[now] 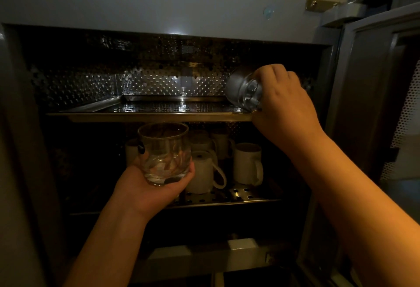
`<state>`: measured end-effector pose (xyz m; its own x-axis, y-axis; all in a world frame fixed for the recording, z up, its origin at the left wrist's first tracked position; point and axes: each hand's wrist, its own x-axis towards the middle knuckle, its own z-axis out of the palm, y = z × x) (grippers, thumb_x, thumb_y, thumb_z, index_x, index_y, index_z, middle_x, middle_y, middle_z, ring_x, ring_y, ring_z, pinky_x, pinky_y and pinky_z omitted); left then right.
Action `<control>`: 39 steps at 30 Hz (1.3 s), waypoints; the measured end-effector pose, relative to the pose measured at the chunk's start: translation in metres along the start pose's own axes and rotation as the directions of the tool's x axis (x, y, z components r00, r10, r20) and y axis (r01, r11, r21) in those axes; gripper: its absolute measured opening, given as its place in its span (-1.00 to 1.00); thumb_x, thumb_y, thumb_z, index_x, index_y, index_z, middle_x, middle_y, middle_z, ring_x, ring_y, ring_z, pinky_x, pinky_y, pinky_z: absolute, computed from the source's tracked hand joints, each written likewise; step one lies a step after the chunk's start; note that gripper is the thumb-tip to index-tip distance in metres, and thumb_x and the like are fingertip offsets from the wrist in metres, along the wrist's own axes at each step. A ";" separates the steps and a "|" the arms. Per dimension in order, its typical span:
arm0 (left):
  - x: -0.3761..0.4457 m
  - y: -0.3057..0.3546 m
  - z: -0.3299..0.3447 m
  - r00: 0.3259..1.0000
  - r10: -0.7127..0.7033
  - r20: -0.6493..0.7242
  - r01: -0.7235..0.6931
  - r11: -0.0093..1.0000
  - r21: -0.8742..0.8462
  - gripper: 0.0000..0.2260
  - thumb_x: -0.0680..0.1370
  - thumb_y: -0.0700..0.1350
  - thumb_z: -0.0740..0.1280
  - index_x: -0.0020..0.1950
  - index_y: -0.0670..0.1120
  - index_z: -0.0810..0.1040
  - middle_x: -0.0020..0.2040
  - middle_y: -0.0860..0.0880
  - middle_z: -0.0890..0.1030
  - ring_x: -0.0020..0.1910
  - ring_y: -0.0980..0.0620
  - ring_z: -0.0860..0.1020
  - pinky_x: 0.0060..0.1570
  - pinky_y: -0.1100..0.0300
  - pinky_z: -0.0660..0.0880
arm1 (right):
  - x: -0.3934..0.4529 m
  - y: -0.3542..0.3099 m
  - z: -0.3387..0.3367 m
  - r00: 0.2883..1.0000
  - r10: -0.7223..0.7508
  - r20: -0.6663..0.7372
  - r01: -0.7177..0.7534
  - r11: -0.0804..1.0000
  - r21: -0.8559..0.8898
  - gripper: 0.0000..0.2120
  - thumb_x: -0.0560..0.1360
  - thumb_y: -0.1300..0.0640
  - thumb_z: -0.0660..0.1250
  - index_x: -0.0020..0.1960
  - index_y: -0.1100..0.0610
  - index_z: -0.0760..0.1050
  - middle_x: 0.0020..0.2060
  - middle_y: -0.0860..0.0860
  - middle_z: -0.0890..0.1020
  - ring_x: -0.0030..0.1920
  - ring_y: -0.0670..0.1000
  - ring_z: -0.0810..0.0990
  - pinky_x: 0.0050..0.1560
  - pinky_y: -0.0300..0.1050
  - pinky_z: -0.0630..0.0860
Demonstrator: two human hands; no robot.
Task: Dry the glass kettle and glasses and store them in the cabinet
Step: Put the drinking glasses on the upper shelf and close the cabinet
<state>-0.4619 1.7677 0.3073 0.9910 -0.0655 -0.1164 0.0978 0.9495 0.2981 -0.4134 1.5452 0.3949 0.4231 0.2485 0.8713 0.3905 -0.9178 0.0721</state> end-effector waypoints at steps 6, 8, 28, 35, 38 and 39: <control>0.002 0.001 0.001 1.000 -0.006 0.017 0.005 1.000 0.016 -0.68 0.56 -0.05 0.20 0.20 -0.19 0.54 0.04 -0.30 0.62 0.05 -0.25 0.58 0.08 -0.12 0.47 | -0.003 0.000 0.006 0.998 -0.011 -0.068 0.017 0.997 0.078 -0.43 0.33 0.26 0.47 0.30 0.20 0.37 0.24 0.18 0.36 0.15 0.18 0.40 -0.02 -0.03 0.51; 0.001 0.002 0.002 1.000 0.000 0.016 -0.001 1.000 0.025 -0.69 0.55 -0.06 0.21 0.18 -0.20 0.54 0.02 -0.31 0.62 0.04 -0.26 0.58 0.05 -0.13 0.48 | -0.002 0.000 0.009 0.994 0.006 -0.107 0.010 0.988 0.152 -0.41 0.33 0.25 0.47 0.31 0.23 0.34 0.19 0.18 0.39 0.10 0.16 0.43 -0.04 -0.08 0.47; -0.002 0.009 0.004 0.999 0.029 0.028 -0.029 1.000 0.000 -0.68 0.56 -0.02 0.23 0.21 -0.19 0.54 0.06 -0.29 0.62 0.06 -0.26 0.57 0.09 -0.14 0.47 | 0.031 -0.008 0.029 0.960 0.135 -0.247 -0.060 0.955 0.289 -0.65 0.49 -0.01 0.37 0.16 0.19 0.45 0.18 0.13 0.42 0.15 0.05 0.43 0.07 -0.28 0.36; -0.003 0.008 0.004 0.999 0.016 0.038 -0.017 1.000 0.011 -0.67 0.52 -0.08 0.23 0.20 -0.21 0.53 0.05 -0.32 0.61 0.07 -0.27 0.56 0.04 -0.14 0.47 | 0.034 -0.012 0.035 0.965 0.152 -0.215 -0.070 0.935 0.348 -0.67 0.55 0.04 0.30 0.25 0.17 0.46 0.19 0.12 0.44 0.17 0.08 0.46 0.11 -0.15 0.46; -0.004 0.008 0.005 0.999 0.017 0.034 -0.017 1.000 0.006 -0.66 0.52 -0.07 0.23 0.21 -0.21 0.53 0.06 -0.32 0.61 0.08 -0.27 0.55 0.05 -0.14 0.47 | 0.035 -0.011 0.034 0.963 0.151 -0.225 -0.060 0.929 0.366 -0.69 0.57 0.04 0.26 0.26 0.14 0.47 0.18 0.09 0.46 0.14 0.07 0.49 0.08 -0.07 0.50; -0.004 0.008 0.005 0.999 0.016 0.036 -0.017 1.000 0.006 -0.66 0.52 -0.06 0.23 0.21 -0.20 0.53 0.05 -0.31 0.61 0.07 -0.26 0.56 0.06 -0.14 0.47 | 0.035 -0.010 0.034 0.963 0.150 -0.224 -0.060 0.931 0.361 -0.68 0.57 0.04 0.25 0.27 0.14 0.47 0.19 0.09 0.46 0.14 0.07 0.49 0.07 -0.09 0.50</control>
<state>-0.4649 1.7745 0.3149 0.9951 -0.0608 -0.0777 0.0818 0.9486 0.3057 -0.3748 1.5736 0.4086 0.2824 0.0324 0.9588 0.6331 -0.7571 -0.1609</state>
